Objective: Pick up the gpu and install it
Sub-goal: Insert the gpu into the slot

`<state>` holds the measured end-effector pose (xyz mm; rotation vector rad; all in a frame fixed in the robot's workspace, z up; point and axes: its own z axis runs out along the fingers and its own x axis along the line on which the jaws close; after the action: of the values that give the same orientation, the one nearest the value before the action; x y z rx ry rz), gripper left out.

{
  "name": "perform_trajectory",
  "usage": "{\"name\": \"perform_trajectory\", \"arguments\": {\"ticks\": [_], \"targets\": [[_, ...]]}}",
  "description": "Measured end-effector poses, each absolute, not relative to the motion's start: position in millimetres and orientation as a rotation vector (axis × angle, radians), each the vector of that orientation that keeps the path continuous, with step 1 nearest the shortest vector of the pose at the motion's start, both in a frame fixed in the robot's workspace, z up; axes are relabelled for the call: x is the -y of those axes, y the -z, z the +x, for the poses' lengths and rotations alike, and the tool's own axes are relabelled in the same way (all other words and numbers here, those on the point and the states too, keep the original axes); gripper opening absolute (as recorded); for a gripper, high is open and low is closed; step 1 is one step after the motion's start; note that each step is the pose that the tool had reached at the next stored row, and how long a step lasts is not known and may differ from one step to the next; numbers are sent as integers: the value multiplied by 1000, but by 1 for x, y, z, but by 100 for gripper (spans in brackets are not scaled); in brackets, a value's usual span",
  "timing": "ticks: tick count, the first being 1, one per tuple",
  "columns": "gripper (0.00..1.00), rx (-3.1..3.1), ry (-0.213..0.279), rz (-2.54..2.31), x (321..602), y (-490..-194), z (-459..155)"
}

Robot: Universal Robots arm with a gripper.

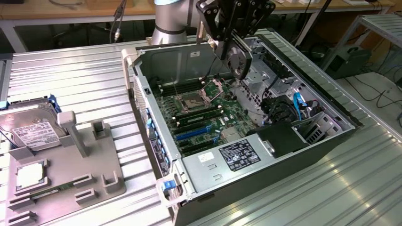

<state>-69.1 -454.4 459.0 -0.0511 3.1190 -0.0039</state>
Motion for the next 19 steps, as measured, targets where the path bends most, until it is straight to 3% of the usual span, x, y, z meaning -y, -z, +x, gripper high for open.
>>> {"name": "perform_trajectory", "arguments": {"ticks": [19], "targets": [[28, -3065, -2, -581, 454, -459, -69]]}}
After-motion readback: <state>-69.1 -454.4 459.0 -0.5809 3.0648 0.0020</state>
